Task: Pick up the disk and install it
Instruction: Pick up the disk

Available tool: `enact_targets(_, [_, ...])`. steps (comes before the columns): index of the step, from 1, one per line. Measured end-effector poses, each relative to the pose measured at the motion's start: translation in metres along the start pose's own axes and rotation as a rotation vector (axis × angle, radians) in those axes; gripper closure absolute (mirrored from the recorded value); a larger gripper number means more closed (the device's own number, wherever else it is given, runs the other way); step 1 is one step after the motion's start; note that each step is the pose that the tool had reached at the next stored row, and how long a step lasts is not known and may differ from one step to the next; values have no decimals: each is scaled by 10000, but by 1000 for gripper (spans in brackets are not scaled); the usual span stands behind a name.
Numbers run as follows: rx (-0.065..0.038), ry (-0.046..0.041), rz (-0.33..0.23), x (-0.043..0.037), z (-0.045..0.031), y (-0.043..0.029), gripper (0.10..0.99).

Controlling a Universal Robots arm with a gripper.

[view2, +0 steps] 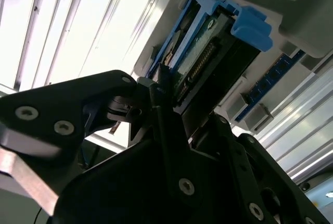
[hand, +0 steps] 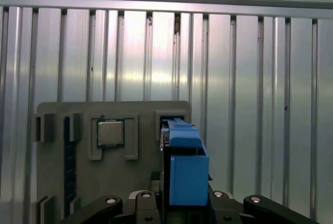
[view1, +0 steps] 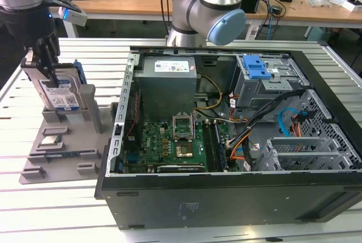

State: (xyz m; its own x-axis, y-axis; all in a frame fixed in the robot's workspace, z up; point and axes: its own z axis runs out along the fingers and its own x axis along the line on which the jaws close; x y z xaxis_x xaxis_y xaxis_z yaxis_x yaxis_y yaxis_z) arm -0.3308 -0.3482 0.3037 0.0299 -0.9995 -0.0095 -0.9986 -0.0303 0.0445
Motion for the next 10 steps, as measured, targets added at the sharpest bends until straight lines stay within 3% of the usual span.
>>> enact_targets(10, [0, 0, 0, -9, -155, 0, 725])
